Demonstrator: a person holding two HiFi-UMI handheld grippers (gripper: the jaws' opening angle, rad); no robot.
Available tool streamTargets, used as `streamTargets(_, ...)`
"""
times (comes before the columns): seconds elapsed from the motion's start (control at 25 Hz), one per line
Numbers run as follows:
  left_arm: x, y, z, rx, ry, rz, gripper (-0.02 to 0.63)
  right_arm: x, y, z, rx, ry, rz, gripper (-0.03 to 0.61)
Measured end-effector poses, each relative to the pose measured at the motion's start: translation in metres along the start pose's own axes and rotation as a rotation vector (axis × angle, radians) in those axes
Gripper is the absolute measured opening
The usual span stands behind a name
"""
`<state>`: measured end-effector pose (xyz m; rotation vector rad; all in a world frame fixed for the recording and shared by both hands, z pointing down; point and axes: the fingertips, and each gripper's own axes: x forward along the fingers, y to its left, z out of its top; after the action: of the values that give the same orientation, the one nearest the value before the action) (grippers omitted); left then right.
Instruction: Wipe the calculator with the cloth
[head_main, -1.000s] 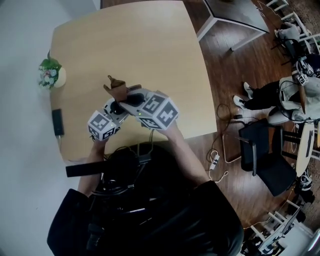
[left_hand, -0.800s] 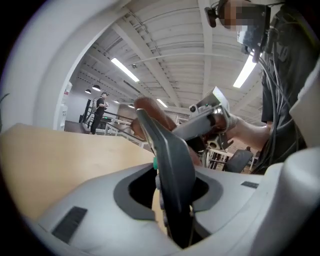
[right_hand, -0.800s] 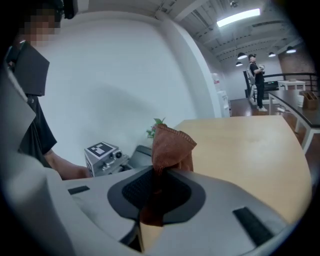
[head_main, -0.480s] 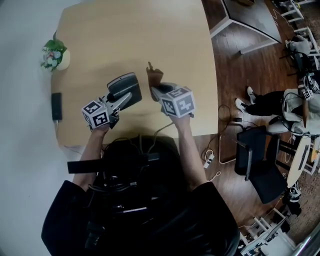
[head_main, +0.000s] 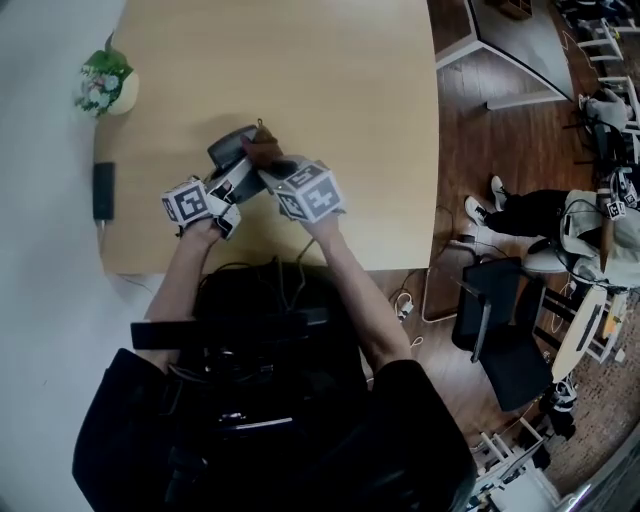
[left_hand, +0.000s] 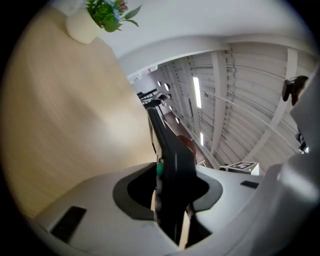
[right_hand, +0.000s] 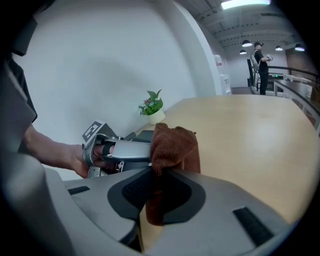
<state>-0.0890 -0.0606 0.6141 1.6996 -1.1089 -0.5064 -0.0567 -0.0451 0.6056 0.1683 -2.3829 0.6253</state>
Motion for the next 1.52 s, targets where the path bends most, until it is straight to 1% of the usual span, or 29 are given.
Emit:
streamTargets(0.08, -0.002, 0.008, 0.008, -0.053, -0.046, 0.038, 0.137, 0.012, -0.002, 0.006, 0.023, -0.018, 0.036, 0.046)
streamTargets(0.2, -0.009, 0.013, 0.021, -0.112, -0.098, 0.054, 0.145, 0.02, -0.003, 0.017, 0.072, -0.062, 0.091, 0.046)
streamTargets(0.28, -0.011, 0.009, 0.028, -0.158, -0.135, 0.004, 0.179, 0.024, -0.005, 0.02, 0.134, -0.088, 0.118, 0.046)
streamTargets(0.4, -0.011, 0.003, 0.032, -0.246, -0.183, -0.099, 0.282, 0.029, -0.012, 0.012, 0.255, -0.112, 0.139, 0.044)
streamTargets(0.48, -0.009, -0.003, 0.033, -0.29, -0.207, -0.148, 0.337, 0.033, -0.018, 0.005, 0.309, -0.111, 0.139, 0.044)
streamTargets(0.6, -0.005, -0.013, 0.035, -0.291, -0.226, -0.189, 0.374, 0.038, -0.026, -0.003, 0.354, -0.102, 0.135, 0.044)
streamTargets(0.68, 0.003, -0.018, 0.031, -0.27, -0.205, -0.204, 0.38, 0.04, -0.037, -0.013, 0.354, -0.068, 0.095, 0.043)
streamTargets(0.76, 0.014, -0.018, 0.023, -0.258, -0.165, -0.211, 0.38, 0.037, -0.054, -0.027, 0.341, -0.011, 0.022, 0.043)
streamTargets(0.88, 0.025, -0.015, 0.013, -0.274, -0.125, -0.221, 0.383, 0.026, -0.076, -0.041, 0.292, 0.056, -0.092, 0.043)
streamTargets(1.0, 0.029, -0.006, 0.005, -0.293, -0.103, -0.201, 0.383, 0.011, -0.092, -0.04, 0.222, 0.085, -0.179, 0.043)
streamTargets(1.08, 0.028, -0.003, 0.003, -0.297, -0.099, -0.193, 0.383, -0.004, -0.101, -0.038, 0.201, 0.087, -0.223, 0.043)
streamTargets(1.16, 0.022, -0.002, 0.005, -0.29, -0.109, -0.192, 0.383, -0.023, -0.111, -0.035, 0.193, 0.079, -0.272, 0.043)
streamTargets(1.24, 0.011, 0.002, 0.015, -0.285, -0.145, -0.185, 0.382, -0.045, -0.126, -0.029, 0.17, 0.066, -0.345, 0.043)
streamTargets(1.32, -0.004, 0.016, 0.029, -0.276, -0.202, -0.15, 0.38, -0.064, -0.142, -0.023, 0.136, 0.059, -0.426, 0.043)
streamTargets(1.36, -0.011, 0.025, 0.036, -0.264, -0.224, -0.12, 0.38, -0.069, -0.149, -0.022, 0.124, 0.062, -0.45, 0.043)
streamTargets(1.4, -0.016, 0.036, 0.041, -0.245, -0.233, -0.085, 0.379, -0.069, -0.152, -0.023, 0.124, 0.066, -0.452, 0.043)
streamTargets(1.44, -0.02, 0.046, 0.043, -0.221, -0.225, -0.048, 0.376, -0.064, -0.151, -0.026, 0.136, 0.072, -0.429, 0.043)
streamTargets(1.52, -0.017, 0.062, 0.04, -0.189, -0.166, 0.003, 0.373, -0.04, -0.14, -0.038, 0.183, 0.095, -0.338, 0.043)
